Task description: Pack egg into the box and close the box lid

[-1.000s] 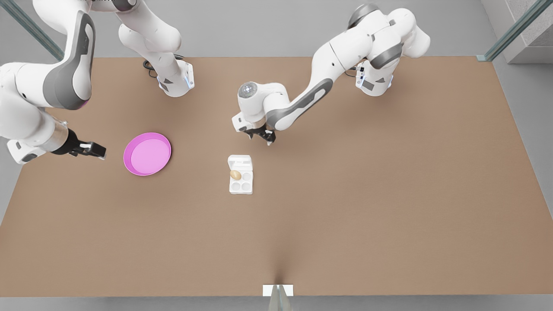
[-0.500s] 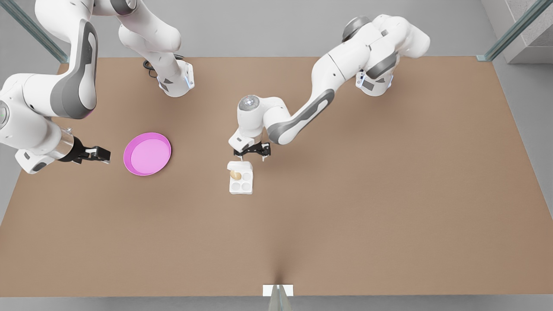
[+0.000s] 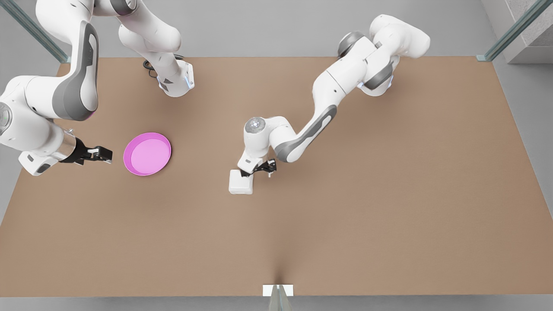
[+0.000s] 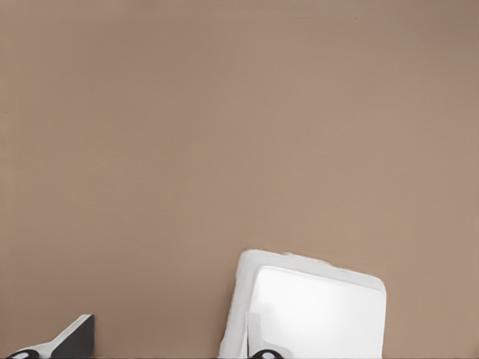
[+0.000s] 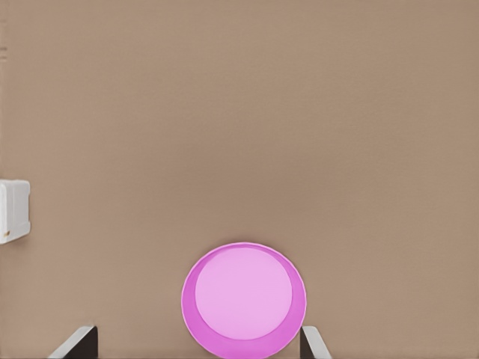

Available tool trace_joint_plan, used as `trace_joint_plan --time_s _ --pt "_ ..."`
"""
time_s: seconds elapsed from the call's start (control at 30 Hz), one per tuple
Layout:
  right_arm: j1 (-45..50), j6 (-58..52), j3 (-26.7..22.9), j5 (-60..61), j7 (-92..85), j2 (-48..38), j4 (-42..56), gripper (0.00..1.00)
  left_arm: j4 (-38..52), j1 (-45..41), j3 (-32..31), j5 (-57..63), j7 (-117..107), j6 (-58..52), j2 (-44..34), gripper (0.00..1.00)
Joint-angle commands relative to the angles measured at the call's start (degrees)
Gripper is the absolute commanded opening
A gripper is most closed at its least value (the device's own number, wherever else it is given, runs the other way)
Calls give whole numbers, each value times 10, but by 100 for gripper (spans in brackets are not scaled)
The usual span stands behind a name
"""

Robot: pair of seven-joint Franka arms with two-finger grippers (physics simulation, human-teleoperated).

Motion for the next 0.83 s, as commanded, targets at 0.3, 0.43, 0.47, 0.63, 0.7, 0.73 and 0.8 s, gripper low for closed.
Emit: trace_joint_plan --time_s 0.3,0.43,0.47,0.63,0.7,0.73,0.8 --pt "0 12 9 -5 -21 -6 -4 100 -208 312 210 -346 832 -382 -484 100" --pt "0 12 10 -5 -22 -7 -4 100 -369 378 161 -315 823 -267 -584 100" --pt "0 12 10 -6 -22 -7 -4 100 -364 372 157 -314 822 -268 -574 100" --pt "0 13 10 -7 -22 -7 -3 100 -335 371 150 -313 821 -263 -528 100" --pt "-1 20 10 -7 -22 -17 -11 100 -270 366 150 -313 824 -273 -472 100" --pt "0 41 10 -7 -22 -41 -46 100 -246 366 150 -313 824 -286 -455 100" --pt "-1 38 15 -6 -21 -41 -46 100 -246 366 149 -313 824 -295 -452 100"
